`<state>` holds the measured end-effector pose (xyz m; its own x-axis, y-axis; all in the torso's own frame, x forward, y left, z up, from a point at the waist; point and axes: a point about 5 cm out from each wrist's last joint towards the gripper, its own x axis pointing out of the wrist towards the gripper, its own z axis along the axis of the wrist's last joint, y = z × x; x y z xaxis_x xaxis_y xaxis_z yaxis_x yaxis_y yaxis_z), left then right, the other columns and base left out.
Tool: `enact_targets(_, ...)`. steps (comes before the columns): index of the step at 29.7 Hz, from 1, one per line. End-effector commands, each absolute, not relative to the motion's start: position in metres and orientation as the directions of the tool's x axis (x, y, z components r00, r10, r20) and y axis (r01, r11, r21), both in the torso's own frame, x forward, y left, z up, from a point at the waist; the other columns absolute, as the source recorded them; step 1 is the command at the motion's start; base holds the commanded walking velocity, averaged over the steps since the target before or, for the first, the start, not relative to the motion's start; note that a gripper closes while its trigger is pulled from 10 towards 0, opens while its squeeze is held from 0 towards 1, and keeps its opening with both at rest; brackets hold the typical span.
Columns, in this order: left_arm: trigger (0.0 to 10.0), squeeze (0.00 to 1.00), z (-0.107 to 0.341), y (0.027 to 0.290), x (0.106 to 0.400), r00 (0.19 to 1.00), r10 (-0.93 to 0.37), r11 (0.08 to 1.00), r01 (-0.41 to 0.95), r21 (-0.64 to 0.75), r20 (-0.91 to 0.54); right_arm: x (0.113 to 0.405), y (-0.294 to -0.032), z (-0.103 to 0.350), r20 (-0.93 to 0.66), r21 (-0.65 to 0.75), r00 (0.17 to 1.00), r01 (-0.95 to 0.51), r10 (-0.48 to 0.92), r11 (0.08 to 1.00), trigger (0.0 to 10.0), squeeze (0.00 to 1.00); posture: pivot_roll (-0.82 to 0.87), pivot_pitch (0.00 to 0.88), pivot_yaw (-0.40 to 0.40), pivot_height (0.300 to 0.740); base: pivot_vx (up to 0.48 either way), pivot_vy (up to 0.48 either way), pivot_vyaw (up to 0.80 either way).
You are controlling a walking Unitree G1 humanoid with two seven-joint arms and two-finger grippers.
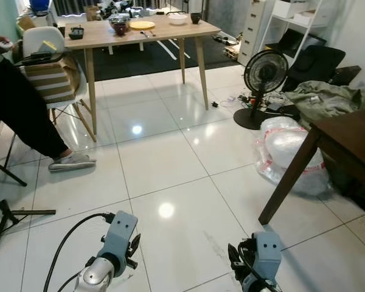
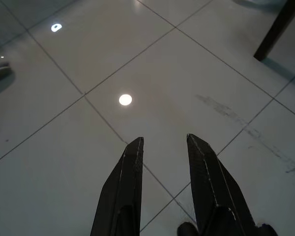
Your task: Setting the table
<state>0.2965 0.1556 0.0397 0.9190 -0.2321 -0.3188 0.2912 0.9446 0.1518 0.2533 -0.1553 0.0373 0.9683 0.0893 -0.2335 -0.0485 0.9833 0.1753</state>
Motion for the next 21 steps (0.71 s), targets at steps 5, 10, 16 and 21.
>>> enact_targets(5,10.0,0.00,0.0340,0.1557,0.2940,0.914,-0.231,0.943,0.295,0.156,-0.333,0.2493,-0.1562,0.0328,-0.249,0.184,0.965,-0.039,0.085,0.982,10.0,0.00,-0.01,0.116,0.069,0.740,0.461,0.000,0.00)
enact_targets(10,10.0,0.00,0.0342,0.1557,0.2942,0.915,-0.230,0.943,0.293,0.157,-0.331,0.2496,-0.1563,0.0328,-0.249,0.181,0.965,-0.041,0.087,0.983,10.0,0.00,-0.01,0.117,0.069,0.740,0.461,0.000,0.00)
enact_targets(16,10.0,0.00,0.0343,0.1560,0.2947,0.916,-0.228,0.943,0.292,0.158,-0.330,0.2500,-0.1558,0.0329,-0.251,0.179,0.964,-0.044,0.088,0.983,10.0,0.00,-0.01,0.117,0.069,0.740,0.461,0.000,0.00)
enact_targets(21,10.0,0.00,0.0343,0.1561,0.2951,0.917,-0.228,0.943,0.292,0.158,-0.328,0.2503,-0.1555,0.0328,-0.251,0.179,0.964,-0.044,0.089,0.983,10.0,0.00,-0.01,0.118,0.069,0.740,0.461,0.000,0.00)
